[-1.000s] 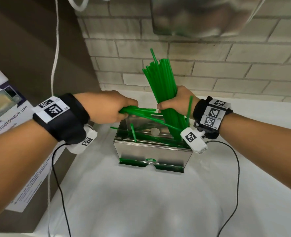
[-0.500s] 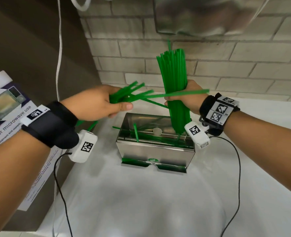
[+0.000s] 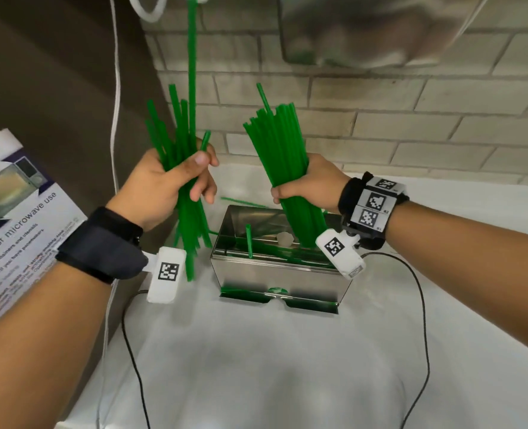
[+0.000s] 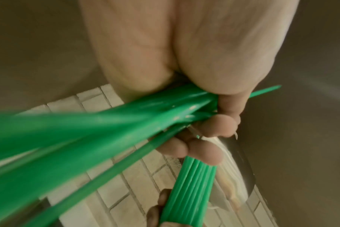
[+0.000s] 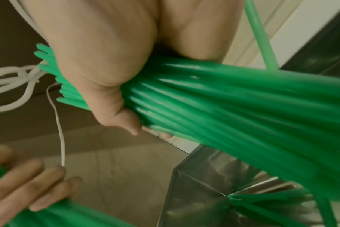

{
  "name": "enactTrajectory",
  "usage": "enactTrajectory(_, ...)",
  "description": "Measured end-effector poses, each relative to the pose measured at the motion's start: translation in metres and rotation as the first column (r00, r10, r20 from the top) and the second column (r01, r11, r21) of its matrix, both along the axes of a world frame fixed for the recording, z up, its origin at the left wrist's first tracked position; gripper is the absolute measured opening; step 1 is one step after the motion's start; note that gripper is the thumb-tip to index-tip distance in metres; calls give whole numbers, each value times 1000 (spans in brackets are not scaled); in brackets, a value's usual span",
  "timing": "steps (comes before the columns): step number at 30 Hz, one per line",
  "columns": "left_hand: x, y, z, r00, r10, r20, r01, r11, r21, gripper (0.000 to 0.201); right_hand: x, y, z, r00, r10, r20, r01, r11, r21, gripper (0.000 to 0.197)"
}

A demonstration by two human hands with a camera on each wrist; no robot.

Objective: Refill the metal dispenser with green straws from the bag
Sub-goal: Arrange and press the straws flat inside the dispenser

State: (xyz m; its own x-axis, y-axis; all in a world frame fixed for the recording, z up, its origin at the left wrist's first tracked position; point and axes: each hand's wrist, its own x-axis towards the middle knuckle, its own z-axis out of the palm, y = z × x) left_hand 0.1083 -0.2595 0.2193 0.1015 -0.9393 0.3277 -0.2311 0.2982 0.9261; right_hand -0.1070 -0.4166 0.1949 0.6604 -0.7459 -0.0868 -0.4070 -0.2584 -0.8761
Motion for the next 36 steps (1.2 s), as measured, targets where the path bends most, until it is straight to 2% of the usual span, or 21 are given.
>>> enactTrajectory(4,-5,0,6,984,18,-177,-31,997,-73,38,14,9,1,995,71,-68,-75,995,-59,38)
enactTrajectory(9,-6,2,6,939,134,-316,-175,979,-106,43,26,21,-15,922,189,-337,-250,957,-149,29)
enactTrajectory(13,-9,3,5,908,225,-353,-278,955,-106,39,24,22,-28,815,236,-528,-371,914,-163,31)
enactTrajectory(16,-11,3,8,894,264,-363,-314,945,-87,46,19,22,-31,743,233,-628,-441,876,-196,51)
enactTrajectory(20,-12,2,13,900,258,-351,-298,953,-63,44,22,18,-32,607,196,-770,-508,841,-187,79)
enactTrajectory(24,-12,3,17,912,254,-321,-290,954,-70,41,19,18,-30,448,129,-884,-558,814,-164,76)
enactTrajectory(27,-11,4,19,925,247,-288,-280,957,-79,40,10,19,-29,372,125,-920,-578,807,-124,69)
enactTrajectory(29,-11,4,22,933,242,-267,-275,957,-93,41,6,18,-28,400,142,-905,-587,799,-133,84)
enactTrajectory(32,-13,3,35,940,210,-269,-252,959,-133,40,1,15,-25,564,214,-797,-578,792,-196,110)
enactTrajectory(33,-15,3,40,942,192,-275,-238,960,-148,39,0,16,-23,585,217,-781,-573,792,-209,112)
enactTrajectory(34,-17,2,45,944,169,-285,-221,962,-163,39,0,17,-22,583,214,-784,-576,789,-213,112)
enactTrajectory(36,-22,0,52,943,106,-314,-174,965,-197,38,-2,19,-18,533,202,-822,-603,772,-201,109)
